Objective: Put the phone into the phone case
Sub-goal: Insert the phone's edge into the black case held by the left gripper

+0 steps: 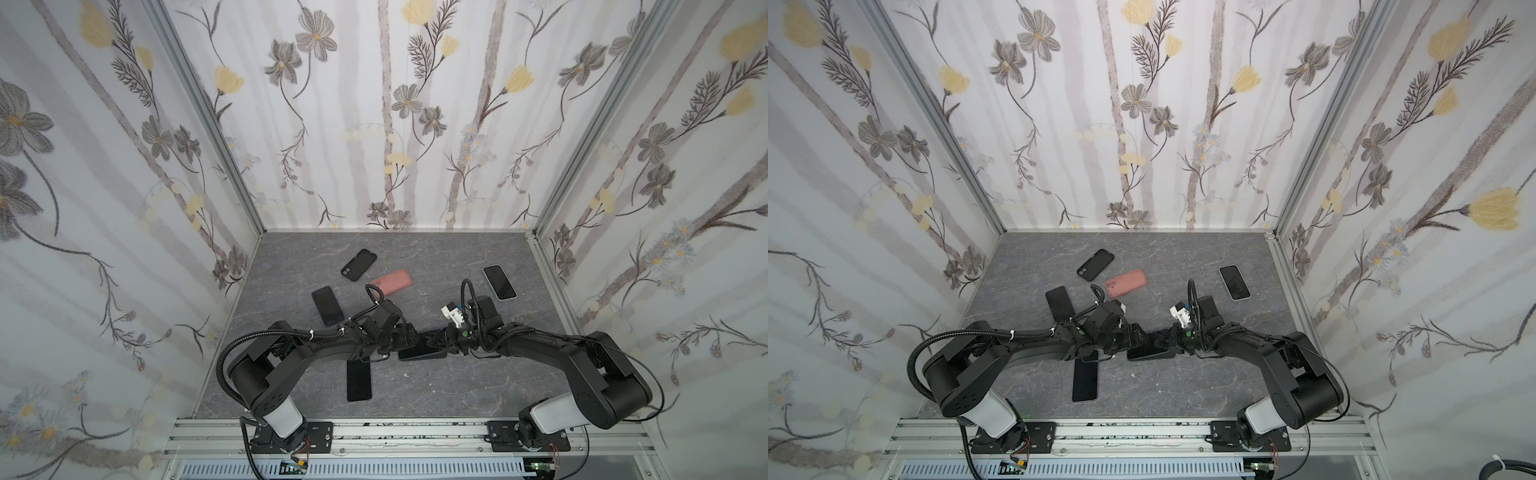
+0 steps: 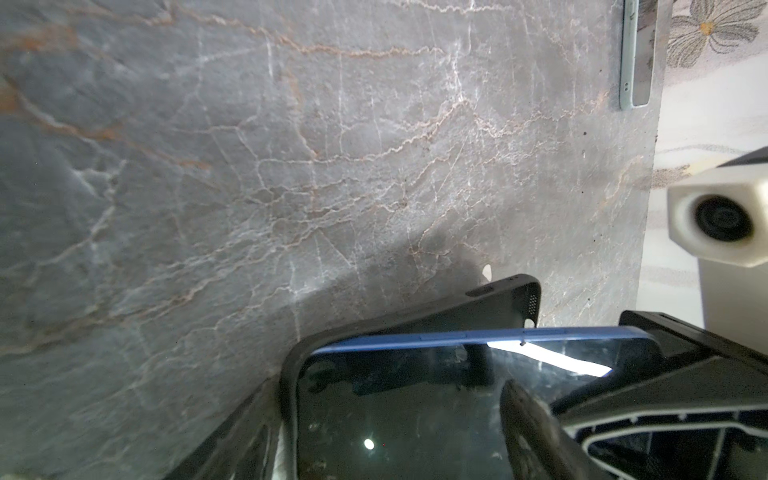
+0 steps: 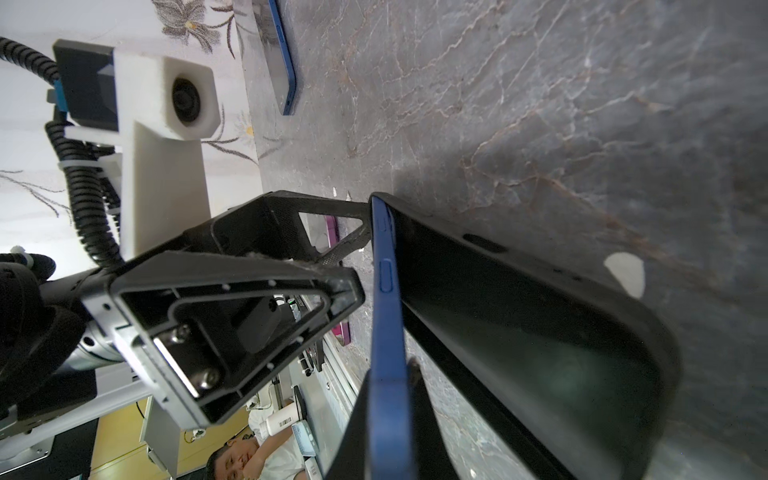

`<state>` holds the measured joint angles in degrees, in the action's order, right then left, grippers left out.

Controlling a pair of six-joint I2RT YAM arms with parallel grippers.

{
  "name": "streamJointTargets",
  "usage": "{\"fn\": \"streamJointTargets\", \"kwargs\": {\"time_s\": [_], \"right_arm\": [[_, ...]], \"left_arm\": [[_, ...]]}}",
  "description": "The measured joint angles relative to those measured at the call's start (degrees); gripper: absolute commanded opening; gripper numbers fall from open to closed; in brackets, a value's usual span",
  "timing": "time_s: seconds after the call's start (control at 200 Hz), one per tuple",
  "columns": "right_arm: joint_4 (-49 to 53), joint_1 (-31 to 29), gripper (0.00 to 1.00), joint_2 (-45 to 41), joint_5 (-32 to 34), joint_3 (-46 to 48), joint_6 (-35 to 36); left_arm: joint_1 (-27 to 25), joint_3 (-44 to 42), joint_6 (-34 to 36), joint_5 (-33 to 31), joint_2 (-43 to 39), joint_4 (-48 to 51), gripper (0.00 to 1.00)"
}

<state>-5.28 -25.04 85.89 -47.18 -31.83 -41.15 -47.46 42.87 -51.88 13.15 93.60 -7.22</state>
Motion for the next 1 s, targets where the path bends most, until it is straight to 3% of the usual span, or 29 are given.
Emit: {"fn": "streamJointTargets", "kwargs": {"time_s": [0.639, 0.999], "right_arm": [[-0.42, 0.92, 0.18, 5.84, -1.01, -1.22, 4.15], [6.4, 0.74, 0.31, 3.28, 6.16, -2.67, 4.15]], "left_arm": [[0.37, -1.55, 0.02, -1.11, -1.49, -0.61, 0.81], [0.7, -1.84, 0.55, 0.68, -3.61, 0.22, 0.81]]}}
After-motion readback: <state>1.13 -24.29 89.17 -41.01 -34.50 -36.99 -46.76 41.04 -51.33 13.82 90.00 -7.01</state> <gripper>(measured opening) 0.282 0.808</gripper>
